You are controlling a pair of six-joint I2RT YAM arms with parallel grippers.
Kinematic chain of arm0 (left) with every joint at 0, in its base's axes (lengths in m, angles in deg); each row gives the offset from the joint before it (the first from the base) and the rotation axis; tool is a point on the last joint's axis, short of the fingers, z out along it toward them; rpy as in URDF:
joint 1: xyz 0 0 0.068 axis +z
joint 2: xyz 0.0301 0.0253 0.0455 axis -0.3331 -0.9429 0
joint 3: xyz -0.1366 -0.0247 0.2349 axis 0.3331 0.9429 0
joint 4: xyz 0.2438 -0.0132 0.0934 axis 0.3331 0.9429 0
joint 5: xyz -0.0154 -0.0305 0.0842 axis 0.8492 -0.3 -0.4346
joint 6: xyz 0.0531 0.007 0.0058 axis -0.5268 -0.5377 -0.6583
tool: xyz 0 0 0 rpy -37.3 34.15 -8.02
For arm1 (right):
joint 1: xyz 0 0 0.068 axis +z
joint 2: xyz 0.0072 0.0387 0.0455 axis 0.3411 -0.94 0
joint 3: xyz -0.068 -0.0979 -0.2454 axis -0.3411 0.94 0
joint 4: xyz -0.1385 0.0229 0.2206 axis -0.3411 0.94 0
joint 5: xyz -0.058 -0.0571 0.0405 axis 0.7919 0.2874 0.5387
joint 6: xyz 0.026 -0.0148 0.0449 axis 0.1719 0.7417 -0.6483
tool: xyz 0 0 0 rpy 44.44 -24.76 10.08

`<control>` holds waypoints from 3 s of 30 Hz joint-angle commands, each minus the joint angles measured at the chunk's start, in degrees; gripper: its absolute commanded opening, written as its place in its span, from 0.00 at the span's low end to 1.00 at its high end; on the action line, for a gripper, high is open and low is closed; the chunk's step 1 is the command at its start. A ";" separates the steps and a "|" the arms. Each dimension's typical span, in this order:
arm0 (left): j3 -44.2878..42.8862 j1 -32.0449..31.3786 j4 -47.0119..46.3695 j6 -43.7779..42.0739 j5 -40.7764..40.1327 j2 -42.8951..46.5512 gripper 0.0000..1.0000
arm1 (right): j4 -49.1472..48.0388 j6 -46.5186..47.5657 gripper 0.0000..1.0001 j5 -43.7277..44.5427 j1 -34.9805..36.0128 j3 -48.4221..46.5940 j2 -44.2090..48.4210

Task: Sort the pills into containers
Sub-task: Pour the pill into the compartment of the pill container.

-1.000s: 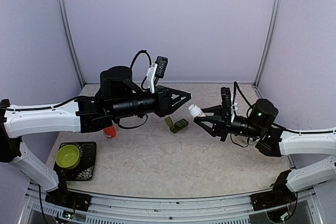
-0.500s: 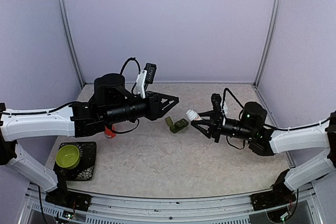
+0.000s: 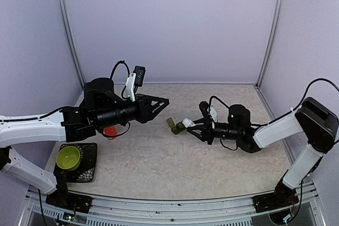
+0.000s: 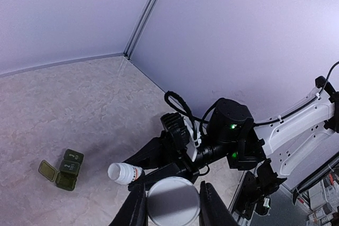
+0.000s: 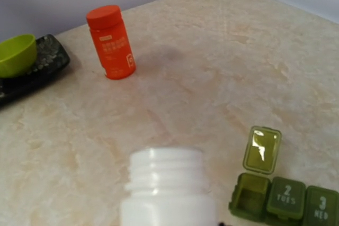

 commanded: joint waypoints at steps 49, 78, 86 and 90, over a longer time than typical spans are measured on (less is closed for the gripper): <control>5.03 0.24 -0.50 0.77 -2.16 3.66 0.21 | 30.30 4.53 0.08 7.82 -0.55 -24.48 -17.88; 4.06 0.21 -0.02 0.66 -1.89 3.77 0.21 | 49.78 8.28 0.07 13.39 2.18 -35.67 -19.70; 4.05 0.12 0.25 0.64 -2.03 4.10 0.21 | 53.69 9.08 0.07 15.49 3.15 -37.90 -20.52; 4.40 0.08 0.27 0.61 -2.29 4.32 0.21 | 55.45 9.35 0.07 16.73 3.50 -38.55 -20.58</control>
